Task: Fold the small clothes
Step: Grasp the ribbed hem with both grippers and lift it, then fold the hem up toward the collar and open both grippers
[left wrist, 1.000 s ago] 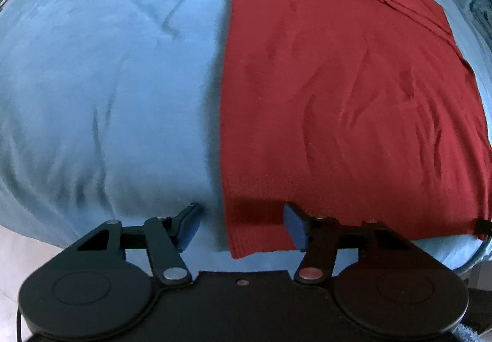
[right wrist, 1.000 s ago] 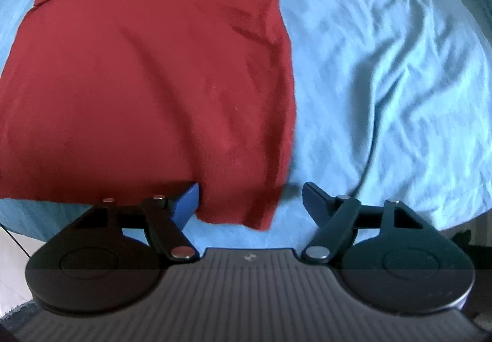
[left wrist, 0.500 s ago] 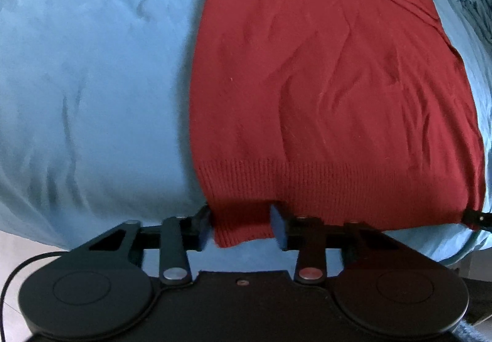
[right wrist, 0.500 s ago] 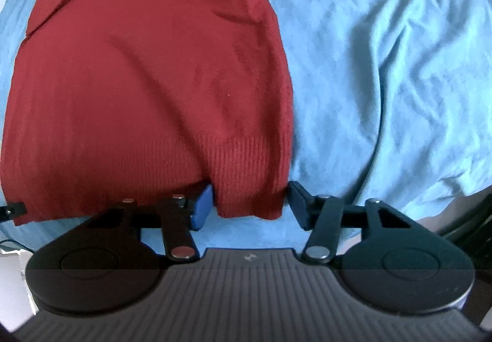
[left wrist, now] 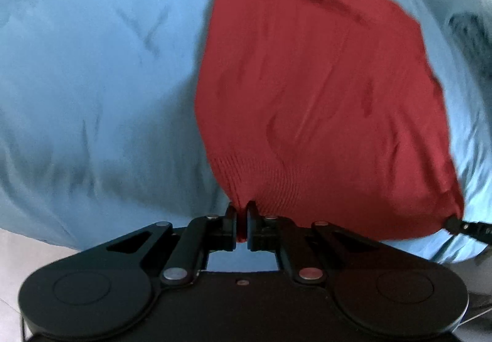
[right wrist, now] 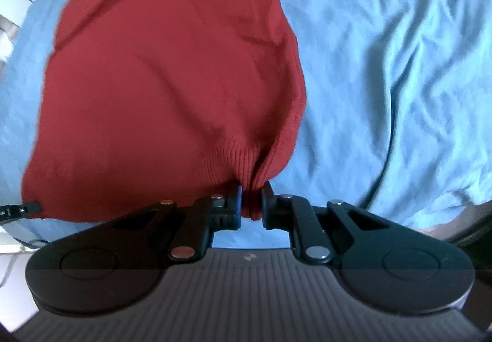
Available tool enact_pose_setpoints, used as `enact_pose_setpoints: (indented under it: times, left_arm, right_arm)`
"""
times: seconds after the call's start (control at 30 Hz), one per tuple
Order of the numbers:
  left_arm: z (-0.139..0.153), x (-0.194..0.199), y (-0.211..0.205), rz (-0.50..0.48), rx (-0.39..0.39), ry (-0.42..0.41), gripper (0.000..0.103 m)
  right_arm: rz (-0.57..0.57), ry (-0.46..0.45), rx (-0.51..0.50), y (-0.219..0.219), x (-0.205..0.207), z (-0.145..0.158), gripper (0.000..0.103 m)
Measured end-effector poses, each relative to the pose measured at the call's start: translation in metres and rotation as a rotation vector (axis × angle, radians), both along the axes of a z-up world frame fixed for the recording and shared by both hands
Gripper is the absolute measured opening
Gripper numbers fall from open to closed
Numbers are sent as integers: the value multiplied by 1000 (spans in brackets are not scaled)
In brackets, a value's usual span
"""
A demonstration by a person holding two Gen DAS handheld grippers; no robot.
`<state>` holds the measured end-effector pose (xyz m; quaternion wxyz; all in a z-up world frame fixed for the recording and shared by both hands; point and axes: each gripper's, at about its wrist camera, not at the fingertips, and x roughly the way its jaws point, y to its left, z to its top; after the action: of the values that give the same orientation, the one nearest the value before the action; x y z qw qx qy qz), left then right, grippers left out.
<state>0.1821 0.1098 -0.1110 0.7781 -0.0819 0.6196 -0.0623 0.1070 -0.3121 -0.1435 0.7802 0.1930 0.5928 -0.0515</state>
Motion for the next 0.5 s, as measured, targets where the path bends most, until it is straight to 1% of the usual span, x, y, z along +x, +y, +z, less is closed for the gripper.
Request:
enact_pose_setpoints:
  times: [0.1, 0.17, 0.27, 0.33, 0.4, 0.47, 0.5]
  left_arm:
    - [35, 12, 0, 30, -33, -52, 5]
    - [61, 27, 1, 64, -64, -106, 5]
    - [98, 60, 0, 117, -113, -219, 5]
    - [117, 95, -4, 125, -127, -297, 5]
    - [128, 131, -10, 116, -122, -367, 5]
    - [134, 176, -18, 112, -111, -436, 5]
    - [133, 201, -24, 114, -101, -468, 5]
  right_arm:
    - [-15, -65, 60, -8, 9, 32, 27]
    - [-32, -127, 101, -14, 22, 59, 27]
    - [-60, -233, 157, -26, 53, 98, 27]
    - [-81, -302, 189, -34, 84, 121, 27]
    - [-103, -354, 221, -42, 119, 136, 27]
    - [-116, -402, 244, -49, 162, 146, 27]
    - [-116, -419, 238, -52, 181, 148, 27]
